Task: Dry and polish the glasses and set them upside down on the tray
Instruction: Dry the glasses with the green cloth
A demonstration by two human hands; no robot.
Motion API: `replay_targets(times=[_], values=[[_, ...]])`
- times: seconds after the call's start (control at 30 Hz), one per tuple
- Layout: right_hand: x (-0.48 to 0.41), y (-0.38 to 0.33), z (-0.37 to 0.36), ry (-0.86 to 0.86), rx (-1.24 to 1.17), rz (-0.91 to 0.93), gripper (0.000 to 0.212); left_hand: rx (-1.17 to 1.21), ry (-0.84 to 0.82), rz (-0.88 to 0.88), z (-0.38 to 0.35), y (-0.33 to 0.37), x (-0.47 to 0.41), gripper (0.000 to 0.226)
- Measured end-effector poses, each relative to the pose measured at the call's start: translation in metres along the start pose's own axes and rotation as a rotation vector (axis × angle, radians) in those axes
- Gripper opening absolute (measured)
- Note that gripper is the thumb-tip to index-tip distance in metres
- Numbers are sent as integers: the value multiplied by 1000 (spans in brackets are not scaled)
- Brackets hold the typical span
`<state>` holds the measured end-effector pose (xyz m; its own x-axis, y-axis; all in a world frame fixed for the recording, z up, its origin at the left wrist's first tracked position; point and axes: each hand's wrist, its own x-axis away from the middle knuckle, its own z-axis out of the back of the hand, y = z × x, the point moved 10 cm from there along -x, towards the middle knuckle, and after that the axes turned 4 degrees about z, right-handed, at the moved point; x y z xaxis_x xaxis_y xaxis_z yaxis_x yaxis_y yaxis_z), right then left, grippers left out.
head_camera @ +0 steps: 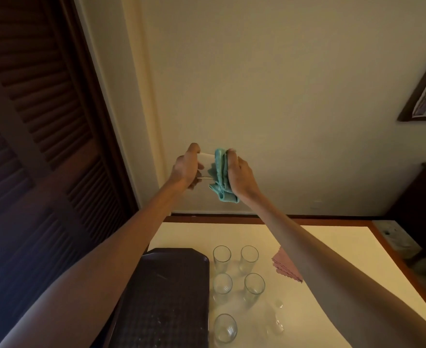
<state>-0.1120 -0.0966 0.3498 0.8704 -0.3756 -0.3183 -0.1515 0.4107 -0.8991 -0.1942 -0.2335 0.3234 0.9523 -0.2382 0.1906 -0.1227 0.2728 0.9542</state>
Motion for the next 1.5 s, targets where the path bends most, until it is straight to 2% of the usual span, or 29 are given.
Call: replay_targets(times=[0.07,0.17,0.23,0.27,0.33,0.37,0.5,0.53,0.57,0.63,0.7,0.77,0.83,0.9,0.93,1.03,1.07,1.1,1.13,1.2,1.27,1.33,1.4,1.43,1.5], values=[[-3,9,-6,-107,5,-112,53,-33,123,-219,10,15,1,51],[12,31,-19,-349,-237,-493,52,-142,212,-810,15,44,30,45],[24,28,-19,-431,-284,-578,54,-207,203,-1091,13,53,56,40],[24,27,-18,-438,-276,-573,53,-225,219,-1149,12,54,62,38],[18,25,-16,-379,-259,-516,51,-197,227,-1094,12,49,52,29],[12,24,-16,-328,-236,-462,50,-147,212,-984,13,45,41,25],[-4,2,-1,-79,57,-76,54,84,56,-236,4,7,-3,44],[-4,-2,1,-53,62,-22,52,92,26,-126,1,1,-3,48],[-3,-3,2,-52,53,-8,52,68,33,-112,0,1,-3,50],[-2,3,-2,-130,18,-98,54,17,125,-302,9,16,2,50],[8,22,-10,-257,-153,-376,54,-97,216,-643,15,32,18,46],[24,35,-14,-359,-276,-587,55,-201,218,-945,10,45,45,39],[31,40,-15,-407,-286,-636,56,-270,209,-1112,6,47,62,38],[25,43,-14,-351,-258,-565,52,-280,200,-1073,1,41,56,39],[20,42,-11,-290,-206,-490,51,-238,186,-942,1,35,45,39],[5,33,-2,-122,39,-210,57,-13,47,-211,-4,-3,3,48],[3,31,-1,-78,58,-144,58,7,3,-43,-8,-14,3,51],[3,30,0,-48,43,-106,57,-8,-12,10,-10,-16,3,53],[3,29,1,-40,18,-90,55,-29,11,-42,-8,-11,2,53],[2,28,0,-74,-60,-142,52,-70,137,-345,1,15,11,50],[10,39,-7,-175,-242,-384,52,-163,204,-775,3,39,36,45],[26,53,-10,-303,-272,-609,53,-247,161,-1052,-3,50,57,40],[32,59,-8,-349,-215,-652,54,-318,140,-1134,-6,49,63,37],[31,59,-9,-338,-225,-637,54,-337,144,-1096,-7,45,58,38],[22,55,-5,-239,-188,-531,52,-323,143,-825,-8,35,38,45]])
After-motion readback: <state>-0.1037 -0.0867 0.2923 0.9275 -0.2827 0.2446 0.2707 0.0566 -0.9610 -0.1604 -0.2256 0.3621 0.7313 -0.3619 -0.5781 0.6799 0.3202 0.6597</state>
